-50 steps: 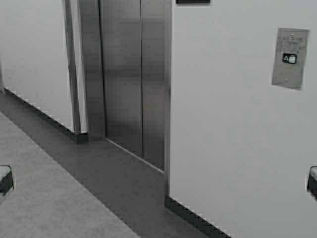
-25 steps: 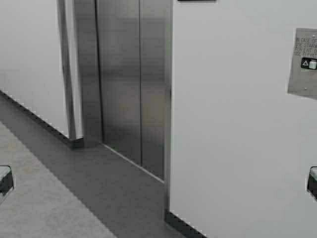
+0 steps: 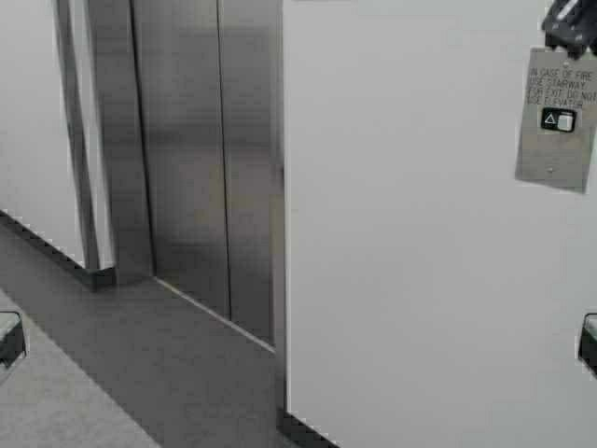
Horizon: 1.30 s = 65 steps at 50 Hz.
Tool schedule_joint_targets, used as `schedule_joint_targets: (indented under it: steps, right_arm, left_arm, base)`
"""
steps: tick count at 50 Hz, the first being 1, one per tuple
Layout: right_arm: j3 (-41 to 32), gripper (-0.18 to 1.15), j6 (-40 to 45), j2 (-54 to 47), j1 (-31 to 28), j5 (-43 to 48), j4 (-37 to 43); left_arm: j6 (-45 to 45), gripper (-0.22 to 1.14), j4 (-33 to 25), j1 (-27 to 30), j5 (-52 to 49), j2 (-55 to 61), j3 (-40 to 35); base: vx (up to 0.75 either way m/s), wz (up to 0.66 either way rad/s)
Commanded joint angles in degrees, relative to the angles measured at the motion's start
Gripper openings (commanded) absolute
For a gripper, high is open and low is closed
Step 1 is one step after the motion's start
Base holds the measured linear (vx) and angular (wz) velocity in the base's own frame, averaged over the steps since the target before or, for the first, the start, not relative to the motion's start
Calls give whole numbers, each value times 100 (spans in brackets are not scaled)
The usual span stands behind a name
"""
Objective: Navigate to elevator, push the call button, then enter the elevator
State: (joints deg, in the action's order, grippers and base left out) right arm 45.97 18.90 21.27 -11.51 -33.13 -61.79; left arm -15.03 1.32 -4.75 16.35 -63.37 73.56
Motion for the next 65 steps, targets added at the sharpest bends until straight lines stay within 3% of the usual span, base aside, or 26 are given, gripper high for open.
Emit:
schedule_joint_targets:
  steps: [1,19,48,65]
  right_arm:
    - [-193,6,501,-492,9,-9,-896]
    - [-677,6,2101,-1854,9,-114,-2742]
    - [-483,6,2285,-2531,492,-791,-2900]
    - [-554,6,2936,-2865,932,-835,-3806]
  left_arm:
    - [-9,2,-18,-9,35,9,-123]
    - [-9,2,-26,-9,-105,-387,-18]
    - [-53,2,-264,-9,-422,-870,105]
    - [-35,2,-299,-9,-457,-879,114]
  base:
    - [14,-8]
    - [14,-4]
    - [13,8]
    - [8,5]
